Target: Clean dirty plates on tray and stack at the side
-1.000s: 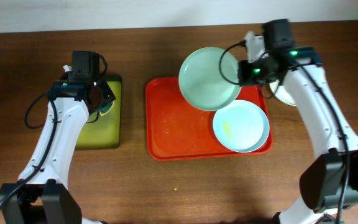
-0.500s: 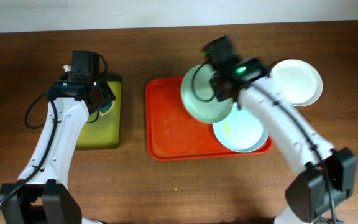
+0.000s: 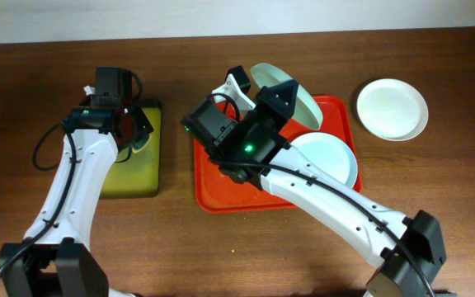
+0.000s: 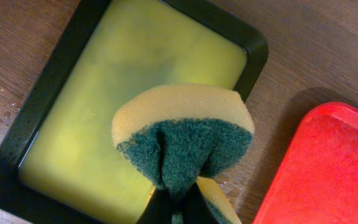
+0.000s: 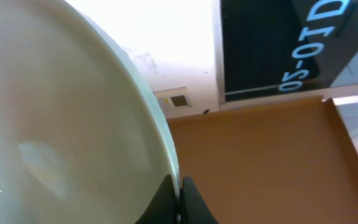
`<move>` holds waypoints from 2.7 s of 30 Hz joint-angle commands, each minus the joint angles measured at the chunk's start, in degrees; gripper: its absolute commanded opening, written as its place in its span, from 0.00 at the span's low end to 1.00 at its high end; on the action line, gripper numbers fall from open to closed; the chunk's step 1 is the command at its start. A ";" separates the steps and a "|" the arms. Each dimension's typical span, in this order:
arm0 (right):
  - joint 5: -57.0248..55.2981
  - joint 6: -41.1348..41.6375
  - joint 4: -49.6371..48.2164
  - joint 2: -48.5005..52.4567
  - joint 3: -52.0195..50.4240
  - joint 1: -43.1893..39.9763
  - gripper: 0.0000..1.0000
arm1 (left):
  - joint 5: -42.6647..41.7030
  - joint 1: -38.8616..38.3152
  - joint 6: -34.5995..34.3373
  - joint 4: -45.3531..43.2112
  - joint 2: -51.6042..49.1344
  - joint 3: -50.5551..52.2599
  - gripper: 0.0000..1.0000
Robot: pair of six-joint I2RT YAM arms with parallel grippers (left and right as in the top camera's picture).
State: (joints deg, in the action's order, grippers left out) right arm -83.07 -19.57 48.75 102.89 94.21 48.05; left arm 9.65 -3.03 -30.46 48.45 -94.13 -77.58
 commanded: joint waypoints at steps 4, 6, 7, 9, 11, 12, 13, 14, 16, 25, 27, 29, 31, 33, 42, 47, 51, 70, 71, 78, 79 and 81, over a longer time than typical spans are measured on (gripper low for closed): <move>50.14 4.02 0.63 -1.81 0.07 -10.32 0.04 | 0.22 0.20 0.72 -0.15 0.92 -0.13 0.00; 82.64 5.81 2.05 -1.81 -0.09 -23.58 0.04 | 0.22 0.20 0.72 -0.13 0.92 -0.13 0.00; 94.36 6.58 2.73 -1.81 -0.09 -29.49 0.04 | 0.22 0.20 0.72 -0.13 0.92 -0.13 0.00; 113.00 6.56 4.79 -1.33 -0.22 -44.26 0.04 | 0.20 0.20 0.72 -0.13 0.92 -0.13 0.00; 117.04 6.54 5.31 -0.79 -1.92 -54.71 0.04 | 0.20 0.20 0.72 -0.13 0.92 -0.13 0.00; 116.93 6.36 4.72 -0.44 -3.85 -60.48 0.04 | 0.22 0.20 0.72 -0.13 0.92 -0.13 0.00; 116.93 6.38 3.48 -0.24 -5.60 -64.17 0.04 | 0.20 0.20 0.72 -0.13 0.92 -0.13 0.00; 116.96 6.64 1.64 -0.02 -7.41 -67.65 0.04 | 0.20 0.20 0.72 -0.13 0.92 -0.13 0.00; 116.91 14.45 -6.25 0.17 -12.59 -75.34 0.04 | 0.22 0.20 0.72 -0.13 0.92 -0.13 0.00; 104.83 32.54 -24.06 5.62 -18.05 -83.43 0.04 | 0.24 0.20 0.70 -0.15 0.92 -0.13 0.00; 104.67 36.30 -27.45 7.54 -18.05 -81.42 0.04 | 0.22 0.20 0.70 -0.17 0.92 -0.13 0.00; 101.39 38.86 -28.68 9.07 -18.05 -80.26 0.05 | 0.24 0.20 0.70 -0.15 0.92 -0.13 0.00; 100.98 39.17 -29.31 10.40 -18.05 -79.58 0.17 | 0.24 0.20 0.70 -0.22 0.92 -0.13 0.00; 102.47 39.12 -29.31 10.40 -18.03 -79.06 0.40 | 0.22 0.20 0.70 -0.81 0.92 -0.13 0.00; 113.07 34.60 -14.27 -7.89 -18.03 -78.75 0.42 | 0.20 0.20 0.70 -0.96 0.92 -0.13 0.00; 105.98 20.48 5.79 -13.53 -18.47 -71.91 0.51 | 0.20 0.20 0.72 -0.81 0.92 -0.13 0.00; 97.26 20.41 5.60 -7.98 -21.66 -62.64 0.29 | 0.17 0.20 0.72 -0.79 0.92 -0.13 0.00; 92.30 20.41 3.10 6.19 -22.16 -52.92 0.25 | 0.20 0.20 0.72 -0.81 0.92 -0.13 0.00; 92.32 20.41 3.15 6.19 -22.34 -52.57 0.25 | 0.20 0.20 0.72 -0.79 0.92 -0.13 0.00; 91.38 20.46 2.60 6.23 -22.43 -50.05 0.33 | 0.20 0.20 0.72 -0.76 0.92 -0.13 0.00; 91.38 20.44 1.68 6.23 -22.43 -50.42 0.40 | 0.20 0.20 0.72 -0.76 0.92 -0.13 0.00; 91.43 20.41 0.70 6.23 -22.43 -51.67 0.46 | 0.20 0.20 0.72 -0.76 0.92 -0.13 0.00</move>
State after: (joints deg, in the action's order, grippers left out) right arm 9.32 1.13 50.13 108.29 72.10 -2.48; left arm 9.65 -3.03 -30.46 47.77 -94.11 -77.58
